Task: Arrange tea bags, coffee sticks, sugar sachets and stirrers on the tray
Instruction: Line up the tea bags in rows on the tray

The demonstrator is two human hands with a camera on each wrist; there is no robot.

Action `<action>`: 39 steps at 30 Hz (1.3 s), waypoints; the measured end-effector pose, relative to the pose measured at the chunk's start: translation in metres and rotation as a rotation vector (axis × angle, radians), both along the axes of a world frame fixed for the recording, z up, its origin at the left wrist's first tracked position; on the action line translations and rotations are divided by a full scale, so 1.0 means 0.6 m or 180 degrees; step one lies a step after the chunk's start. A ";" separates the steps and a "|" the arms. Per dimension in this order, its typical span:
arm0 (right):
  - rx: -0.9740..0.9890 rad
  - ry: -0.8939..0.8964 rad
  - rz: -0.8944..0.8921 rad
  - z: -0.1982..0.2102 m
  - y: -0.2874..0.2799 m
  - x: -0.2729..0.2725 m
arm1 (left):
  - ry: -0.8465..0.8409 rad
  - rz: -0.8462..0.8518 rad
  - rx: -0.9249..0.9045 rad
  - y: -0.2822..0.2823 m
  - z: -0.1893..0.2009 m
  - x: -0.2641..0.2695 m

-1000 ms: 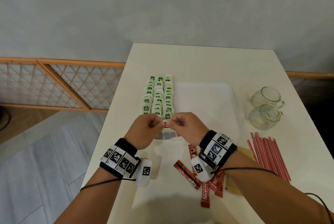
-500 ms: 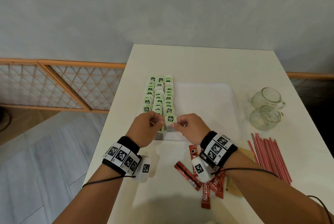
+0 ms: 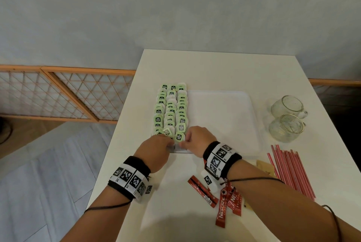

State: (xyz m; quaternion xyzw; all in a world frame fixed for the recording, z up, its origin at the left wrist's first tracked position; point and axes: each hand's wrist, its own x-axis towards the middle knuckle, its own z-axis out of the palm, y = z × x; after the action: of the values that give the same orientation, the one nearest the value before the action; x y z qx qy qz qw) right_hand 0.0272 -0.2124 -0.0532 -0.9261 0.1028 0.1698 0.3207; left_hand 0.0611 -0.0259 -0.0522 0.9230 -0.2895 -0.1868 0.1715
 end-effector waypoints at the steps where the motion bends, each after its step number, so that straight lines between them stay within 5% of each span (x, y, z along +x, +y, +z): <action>1: 0.0047 0.0024 0.0023 0.007 -0.002 0.000 | -0.0022 -0.0018 -0.0027 0.001 0.001 -0.001; 14: 0.0183 0.0451 0.0192 -0.001 -0.009 0.009 | 0.0058 0.0004 -0.0342 0.013 0.003 -0.005; 20: -0.0076 0.0183 0.0124 -0.004 -0.019 0.009 | 0.0027 0.0084 -0.0506 0.022 -0.001 -0.007; 30: -0.0151 0.0328 0.0554 -0.006 -0.018 0.015 | -0.0096 -0.0207 -0.0210 0.011 -0.018 -0.016; 39: -0.0028 0.0411 0.0236 0.010 -0.041 0.030 | -0.0084 -0.0261 -0.0085 0.006 -0.027 -0.018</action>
State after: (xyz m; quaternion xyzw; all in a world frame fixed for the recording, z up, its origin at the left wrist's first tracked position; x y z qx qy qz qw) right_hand 0.0452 -0.2371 -0.0474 -0.9178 0.0897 0.2405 0.3029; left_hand 0.0504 -0.0224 -0.0681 0.9104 -0.3318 -0.1775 0.1722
